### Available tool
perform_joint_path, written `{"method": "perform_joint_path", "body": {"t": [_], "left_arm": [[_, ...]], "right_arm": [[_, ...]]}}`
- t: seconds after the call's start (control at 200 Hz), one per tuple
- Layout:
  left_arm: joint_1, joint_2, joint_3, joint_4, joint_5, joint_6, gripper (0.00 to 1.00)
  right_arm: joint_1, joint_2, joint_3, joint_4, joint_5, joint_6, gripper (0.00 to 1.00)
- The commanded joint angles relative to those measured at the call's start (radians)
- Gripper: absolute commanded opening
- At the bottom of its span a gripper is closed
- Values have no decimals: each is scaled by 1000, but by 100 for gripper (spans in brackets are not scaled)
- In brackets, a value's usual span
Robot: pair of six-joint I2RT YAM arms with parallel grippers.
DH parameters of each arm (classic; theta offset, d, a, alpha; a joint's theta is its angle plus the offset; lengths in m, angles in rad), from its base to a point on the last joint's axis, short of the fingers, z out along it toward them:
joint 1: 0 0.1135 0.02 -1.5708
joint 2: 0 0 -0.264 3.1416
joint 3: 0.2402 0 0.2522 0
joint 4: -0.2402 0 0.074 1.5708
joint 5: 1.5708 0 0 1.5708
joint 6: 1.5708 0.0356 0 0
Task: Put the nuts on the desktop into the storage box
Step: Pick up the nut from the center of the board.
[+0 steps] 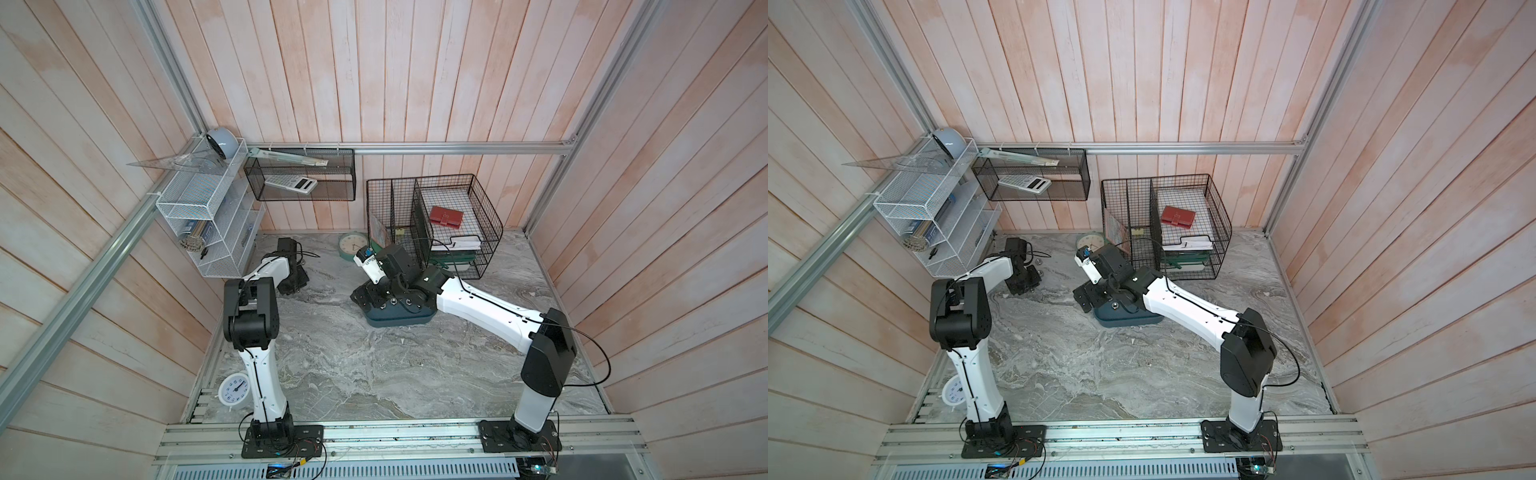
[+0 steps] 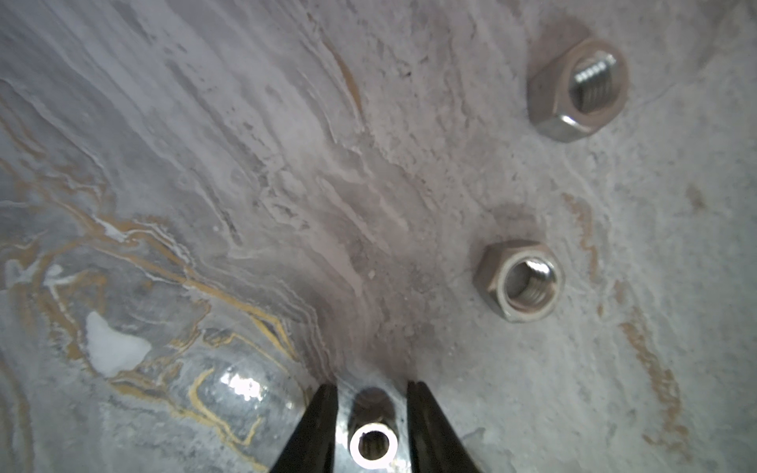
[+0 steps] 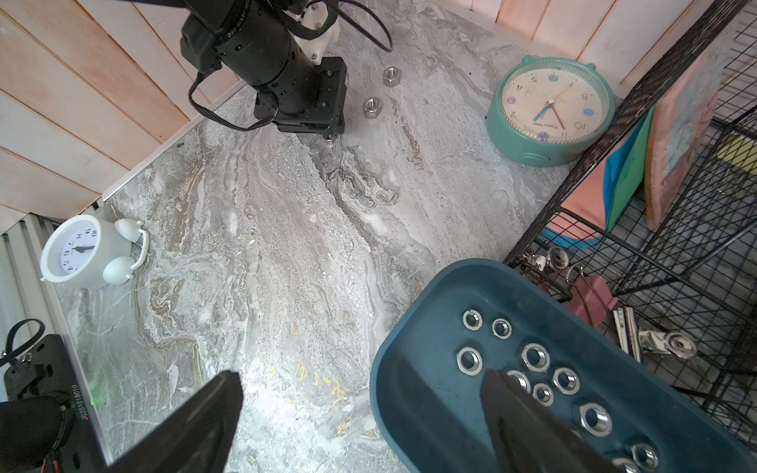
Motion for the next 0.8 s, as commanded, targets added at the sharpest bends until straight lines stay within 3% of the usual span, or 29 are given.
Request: {"method": "perform_joint_path", "body": {"t": [0.0,0.48,0.795], "left_arm": [[-6,-22,-23,-47,15,-11,35],[-15,9,6,-91,64,-9,34],[-20,26,9,-84,76,-5,26]], "right_arm": [[7,-23,-7,-5,9,12,98],[9,-23,-6,-7,12,11,98],[8,-28,-10,-7,16,11,98]]}}
